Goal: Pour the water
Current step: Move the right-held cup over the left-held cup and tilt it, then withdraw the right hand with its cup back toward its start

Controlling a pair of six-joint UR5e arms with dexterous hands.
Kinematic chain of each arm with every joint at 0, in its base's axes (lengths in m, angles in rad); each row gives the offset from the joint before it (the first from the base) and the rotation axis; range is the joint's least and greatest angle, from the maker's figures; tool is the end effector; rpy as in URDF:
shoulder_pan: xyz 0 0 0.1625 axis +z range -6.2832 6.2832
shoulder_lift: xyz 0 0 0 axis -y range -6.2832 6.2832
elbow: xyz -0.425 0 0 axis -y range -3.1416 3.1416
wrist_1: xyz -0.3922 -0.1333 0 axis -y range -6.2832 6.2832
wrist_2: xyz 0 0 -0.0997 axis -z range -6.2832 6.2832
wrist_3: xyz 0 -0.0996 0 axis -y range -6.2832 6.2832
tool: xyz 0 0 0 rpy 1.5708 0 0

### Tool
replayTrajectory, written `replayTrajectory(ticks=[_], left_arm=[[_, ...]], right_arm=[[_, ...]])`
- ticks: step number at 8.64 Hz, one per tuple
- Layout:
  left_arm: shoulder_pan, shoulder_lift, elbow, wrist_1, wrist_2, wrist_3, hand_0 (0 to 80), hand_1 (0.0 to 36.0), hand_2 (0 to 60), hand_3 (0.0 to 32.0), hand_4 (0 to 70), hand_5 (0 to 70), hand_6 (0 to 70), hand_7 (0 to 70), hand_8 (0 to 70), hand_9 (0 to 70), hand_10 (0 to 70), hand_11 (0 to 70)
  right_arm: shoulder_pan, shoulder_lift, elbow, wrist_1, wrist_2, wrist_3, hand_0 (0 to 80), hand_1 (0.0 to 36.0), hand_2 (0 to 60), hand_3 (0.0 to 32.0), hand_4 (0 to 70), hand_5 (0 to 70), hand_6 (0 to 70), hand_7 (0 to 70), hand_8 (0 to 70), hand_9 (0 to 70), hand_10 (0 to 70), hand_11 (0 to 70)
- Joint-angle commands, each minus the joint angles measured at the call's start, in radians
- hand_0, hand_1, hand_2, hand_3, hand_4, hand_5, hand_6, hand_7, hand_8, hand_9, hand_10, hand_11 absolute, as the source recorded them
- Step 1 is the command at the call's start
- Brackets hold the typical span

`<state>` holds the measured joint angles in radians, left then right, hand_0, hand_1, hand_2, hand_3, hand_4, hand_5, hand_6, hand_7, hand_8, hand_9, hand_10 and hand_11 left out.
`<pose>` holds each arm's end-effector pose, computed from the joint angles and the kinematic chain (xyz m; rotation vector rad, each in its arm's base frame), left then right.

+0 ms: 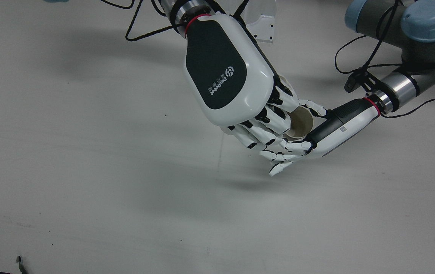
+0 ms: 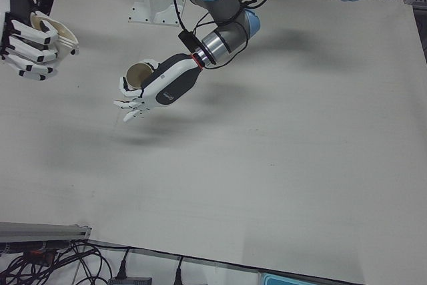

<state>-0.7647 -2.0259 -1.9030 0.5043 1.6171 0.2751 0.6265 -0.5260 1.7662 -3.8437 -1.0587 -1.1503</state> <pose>0.3345 -0.4992 0.3343 -0.5853 2.0136 -1.3243 -0.3959 -0.5113 0.0460 0.5588 -2.1833 1.1381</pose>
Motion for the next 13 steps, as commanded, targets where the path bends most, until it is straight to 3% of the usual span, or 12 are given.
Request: replayTrajectory(ticks=[1,2,3,4,5,6,7,9,11,12,13], left_arm=[[-0.007,-0.001,-0.002,0.005,-0.002,-0.008,80.0,36.0,60.0,0.0,70.0,70.0,17.8,22.4,4.3,4.1,6.6,12.0],[-0.014,0.03,-0.002,-0.051,-0.002,-0.008,80.0,36.0,60.0,0.0,70.0,70.0,17.7,22.3,4.3,4.1,6.7,12.2],[-0.018,0.144,-0.004,-0.158,0.0,-0.014,80.0,36.0,60.0,0.0,70.0,70.0,17.0,21.7,4.1,4.0,6.5,11.9],[-0.031,0.244,-0.001,-0.249,-0.002,-0.046,80.0,36.0,60.0,0.0,70.0,70.0,15.6,20.4,3.7,3.6,6.7,11.9],[-0.129,0.359,0.024,-0.362,0.001,-0.069,80.0,36.0,60.0,0.0,70.0,70.0,15.2,20.9,2.9,3.0,6.5,11.4],[-0.225,0.463,0.059,-0.482,0.012,-0.109,80.0,36.0,60.0,0.0,70.0,70.0,15.4,21.2,3.0,3.2,6.7,11.8],[-0.31,0.56,0.099,-0.597,0.038,-0.125,80.0,36.0,60.0,0.0,70.0,70.0,16.0,21.4,3.3,3.4,6.9,12.0],[-0.477,0.66,0.204,-0.789,0.102,-0.126,80.0,36.0,60.0,0.0,70.0,70.0,17.1,22.1,3.5,3.7,7.3,12.5],[-0.505,0.725,0.223,-0.846,0.098,-0.128,80.0,36.0,60.0,0.0,70.0,70.0,17.7,22.7,3.9,4.3,7.5,12.8],[-0.516,0.743,0.225,-0.865,0.09,-0.12,80.0,36.0,60.0,0.0,70.0,70.0,17.3,22.6,3.9,4.4,7.5,12.8],[-0.518,0.76,0.232,-0.886,0.086,-0.109,80.0,36.0,60.0,0.0,70.0,70.0,16.0,21.6,3.8,4.2,7.3,12.6]], right_arm=[[-0.048,-0.079,0.051,0.006,0.048,-0.022,80.0,36.0,60.0,0.0,70.0,70.0,70.0,70.0,42.9,52.6,31.1,47.9],[-0.001,-0.185,0.156,0.024,0.078,0.085,80.0,36.0,60.0,0.0,69.6,70.0,70.0,70.0,42.4,52.0,31.1,48.0],[0.034,-0.383,0.195,0.133,0.115,0.371,80.0,36.0,60.0,0.0,64.3,70.0,68.0,70.0,41.5,50.9,31.8,49.0],[0.079,-0.532,0.203,0.235,0.111,0.623,80.0,36.0,60.0,0.0,65.2,70.0,70.0,70.0,42.4,51.9,34.9,53.0],[0.161,-0.636,0.226,0.239,0.094,0.819,80.0,36.0,60.0,0.0,63.4,70.0,70.0,70.0,43.4,52.9,37.8,56.7],[0.236,-0.746,0.257,0.248,0.068,0.937,80.0,36.0,60.0,0.0,60.8,70.0,70.0,70.0,43.6,53.4,36.7,55.3],[0.328,-0.841,0.266,0.263,0.024,0.971,80.0,36.0,60.0,0.0,54.6,70.0,66.9,70.0,42.6,52.2,37.2,56.1],[0.381,-1.01,0.187,0.459,-0.015,0.963,80.0,36.0,60.0,0.0,41.8,70.0,60.5,63.6,41.9,51.6,42.2,62.9],[0.391,-1.026,-0.126,0.733,-0.012,0.977,80.0,36.0,60.0,0.0,36.1,64.4,58.6,61.0,44.2,54.8,47.4,70.0],[0.386,-1.019,-0.313,0.906,-0.001,0.985,80.0,36.0,60.0,0.0,32.5,60.5,55.4,58.4,43.9,54.6,47.3,69.8],[0.384,-0.987,-0.443,1.003,0.029,1.026,80.0,36.0,60.0,0.0,31.1,58.3,53.3,56.1,44.2,54.6,46.7,68.8]])
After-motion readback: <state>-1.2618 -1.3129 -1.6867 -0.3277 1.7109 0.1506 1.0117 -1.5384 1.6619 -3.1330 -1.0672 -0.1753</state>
